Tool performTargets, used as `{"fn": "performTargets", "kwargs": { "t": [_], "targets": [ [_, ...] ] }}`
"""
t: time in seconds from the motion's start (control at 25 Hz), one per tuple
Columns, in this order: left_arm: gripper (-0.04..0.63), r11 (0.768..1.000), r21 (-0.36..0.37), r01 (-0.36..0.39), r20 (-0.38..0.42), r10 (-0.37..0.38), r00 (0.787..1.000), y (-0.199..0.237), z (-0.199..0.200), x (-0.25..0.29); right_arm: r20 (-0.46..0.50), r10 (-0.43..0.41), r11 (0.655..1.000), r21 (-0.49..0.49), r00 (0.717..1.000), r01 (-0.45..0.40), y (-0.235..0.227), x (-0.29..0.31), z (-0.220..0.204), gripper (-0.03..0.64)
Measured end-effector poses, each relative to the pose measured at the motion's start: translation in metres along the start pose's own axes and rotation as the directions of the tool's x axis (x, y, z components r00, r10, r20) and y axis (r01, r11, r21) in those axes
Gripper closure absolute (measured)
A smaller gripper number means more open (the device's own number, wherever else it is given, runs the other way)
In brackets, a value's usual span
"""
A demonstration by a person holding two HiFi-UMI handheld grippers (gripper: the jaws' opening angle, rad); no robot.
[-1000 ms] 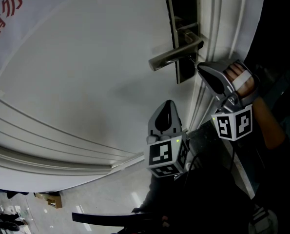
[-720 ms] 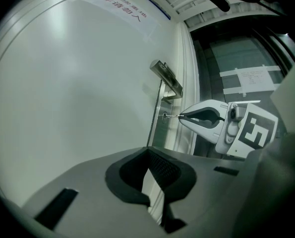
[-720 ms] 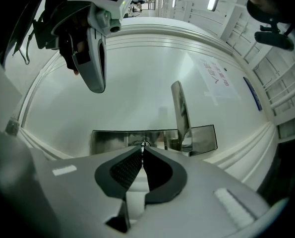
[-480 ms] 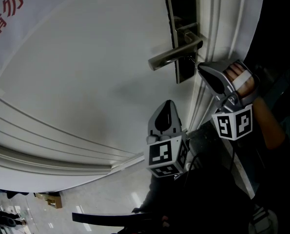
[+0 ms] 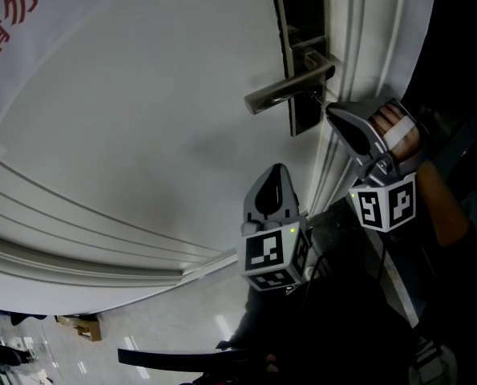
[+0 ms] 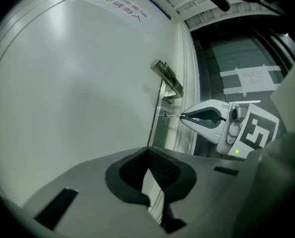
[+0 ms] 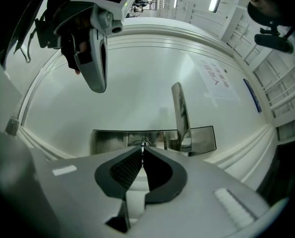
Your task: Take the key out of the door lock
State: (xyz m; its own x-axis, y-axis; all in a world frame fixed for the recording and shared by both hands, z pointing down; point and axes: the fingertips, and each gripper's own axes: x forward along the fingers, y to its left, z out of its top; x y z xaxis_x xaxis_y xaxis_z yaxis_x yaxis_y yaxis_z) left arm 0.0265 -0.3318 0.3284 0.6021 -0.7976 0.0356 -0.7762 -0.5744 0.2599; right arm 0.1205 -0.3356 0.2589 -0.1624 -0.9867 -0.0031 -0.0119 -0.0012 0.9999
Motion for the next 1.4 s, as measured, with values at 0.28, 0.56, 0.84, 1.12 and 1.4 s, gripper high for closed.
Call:
{"fn": "performTargets", "kwargs": {
  "t": [0.28, 0.56, 0.84, 1.12, 1.4],
  "targets": [
    [0.595, 1.000, 0.007, -0.001, -0.002, 0.001, 1.000, 0.0013, -0.0017, -0.0002, -0.004, 0.000, 1.000, -0.001, 1.000, 0.000, 0.0001, -0.0006, -0.0007, 0.604],
    [0.595, 1.000, 0.002, -0.001, 0.001, 0.001, 1.000, 0.0021, -0.0009, -0.0004, -0.004, -0.002, 1.000, -0.002, 1.000, 0.002, 0.0001, -0.0002, -0.0003, 0.604],
    [0.597, 1.000, -0.006, -0.010, -0.002, 0.010, 1.000, 0.0047, 0.0006, -0.0002, -0.005, -0.002, 1.000, 0.001, 1.000, 0.002, 0.0012, 0.0017, -0.0008, 0.604],
    [0.595, 1.000, 0.004, -0.003, 0.008, 0.003, 1.000, 0.0061, 0.0018, 0.0006, -0.001, -0.005, 1.000, -0.005, 1.000, 0.005, 0.0003, 0.0024, 0.0009, 0.604],
    [0.595, 1.000, 0.003, -0.004, 0.016, 0.004, 1.000, 0.0080, 0.0061, 0.0003, -0.004, -0.005, 1.000, -0.008, 1.000, 0.005, -0.0011, 0.0019, 0.0026, 0.604]
  ]
}}
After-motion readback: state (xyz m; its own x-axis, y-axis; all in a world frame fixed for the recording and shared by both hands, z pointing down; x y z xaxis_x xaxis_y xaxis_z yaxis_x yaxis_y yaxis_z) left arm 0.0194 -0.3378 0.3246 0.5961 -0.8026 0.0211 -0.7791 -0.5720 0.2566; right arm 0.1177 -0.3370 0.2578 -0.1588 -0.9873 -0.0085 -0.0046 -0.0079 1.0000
